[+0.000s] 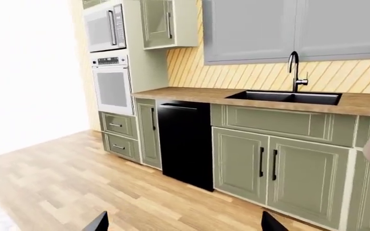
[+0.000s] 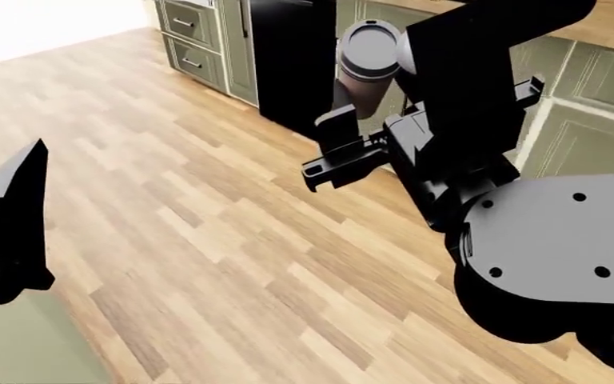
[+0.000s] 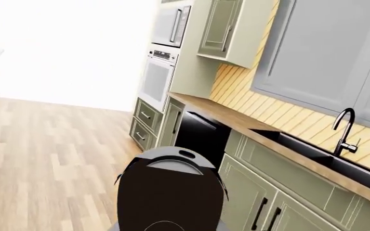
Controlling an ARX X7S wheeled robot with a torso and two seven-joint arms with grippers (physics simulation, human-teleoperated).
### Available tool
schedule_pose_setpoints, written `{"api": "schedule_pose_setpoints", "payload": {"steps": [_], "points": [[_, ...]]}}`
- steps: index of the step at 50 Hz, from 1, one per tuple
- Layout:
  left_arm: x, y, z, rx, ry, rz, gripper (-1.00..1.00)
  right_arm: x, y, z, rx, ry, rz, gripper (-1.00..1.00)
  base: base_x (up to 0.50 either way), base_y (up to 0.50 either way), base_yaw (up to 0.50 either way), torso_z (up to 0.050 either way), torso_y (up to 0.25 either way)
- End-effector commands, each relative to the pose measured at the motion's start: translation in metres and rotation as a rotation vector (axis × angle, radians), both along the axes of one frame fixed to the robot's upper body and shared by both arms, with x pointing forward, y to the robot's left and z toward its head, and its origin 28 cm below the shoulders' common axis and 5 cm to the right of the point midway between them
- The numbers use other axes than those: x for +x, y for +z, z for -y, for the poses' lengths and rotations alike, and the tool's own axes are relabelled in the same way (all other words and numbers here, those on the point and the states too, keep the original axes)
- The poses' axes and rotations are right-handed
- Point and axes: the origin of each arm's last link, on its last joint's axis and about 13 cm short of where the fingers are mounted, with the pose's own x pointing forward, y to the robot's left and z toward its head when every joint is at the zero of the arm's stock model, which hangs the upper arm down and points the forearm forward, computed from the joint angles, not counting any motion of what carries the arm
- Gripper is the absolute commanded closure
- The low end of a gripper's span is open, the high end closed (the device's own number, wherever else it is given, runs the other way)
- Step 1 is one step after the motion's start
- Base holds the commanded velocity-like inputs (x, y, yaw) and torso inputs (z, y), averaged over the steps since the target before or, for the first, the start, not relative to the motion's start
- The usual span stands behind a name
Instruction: Move the drinks to the dining counter.
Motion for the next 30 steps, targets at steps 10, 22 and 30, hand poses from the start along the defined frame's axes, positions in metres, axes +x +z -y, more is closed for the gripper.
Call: {"api": "schedule_pose_setpoints", "payload": {"steps": [10, 22, 30], "points": [[-0.0001, -0.0009, 0.0, 0.0, 0.001, -0.002, -1.0, 0.0011, -0.0005, 0.0008, -0.015, -0.013, 0.007, 1.0, 0.17, 0.16, 0.5, 0.0, 0.0], [-0.0007, -0.0002, -0.0006, 0.0, 0.002, 0.0, -1.0, 0.0012, 0.0011, 0.0009, 0.002, -0.018, 0.009, 1.0, 0.16, 0.19, 0.44, 0.001, 0.0], [0.0005, 0.0007, 0.0003, 0.001, -0.002, 0.001, -1.0, 0.0016, 0.0004, 0.0014, -0.059, -0.043, 0.047, 1.0, 0.0, 0.0, 0.29, 0.0, 0.002]]}}
